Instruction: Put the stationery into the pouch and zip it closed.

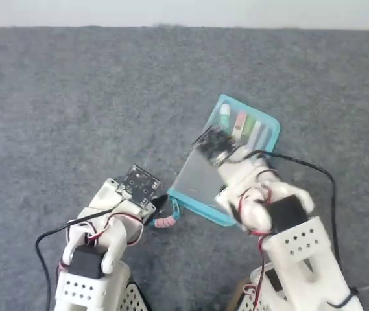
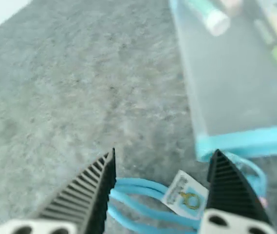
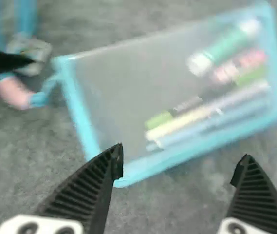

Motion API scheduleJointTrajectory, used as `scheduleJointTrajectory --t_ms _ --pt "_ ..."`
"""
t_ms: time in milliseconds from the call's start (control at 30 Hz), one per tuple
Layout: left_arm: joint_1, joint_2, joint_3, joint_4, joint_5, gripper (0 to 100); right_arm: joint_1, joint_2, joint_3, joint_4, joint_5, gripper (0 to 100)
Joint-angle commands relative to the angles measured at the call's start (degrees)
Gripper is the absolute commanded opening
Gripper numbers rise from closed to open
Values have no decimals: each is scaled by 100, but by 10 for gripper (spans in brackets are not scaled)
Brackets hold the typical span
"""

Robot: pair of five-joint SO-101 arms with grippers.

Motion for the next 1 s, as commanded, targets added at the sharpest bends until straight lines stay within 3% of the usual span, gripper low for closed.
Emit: scheduleJointTrajectory --t_ms 0,300,667,967 --pt "-193 -53 -365 -299 316 283 681 602 -352 -233 -193 347" --pt "-141 -35 -338 -308 343 283 787 2527 -387 -954 -431 347" --pt "-88 97 -646 -88 387 283 813 2853 -378 -1059 -703 347" --pt "431 3095 -2070 -176 545 283 813 2853 -369 -1077 -712 347"
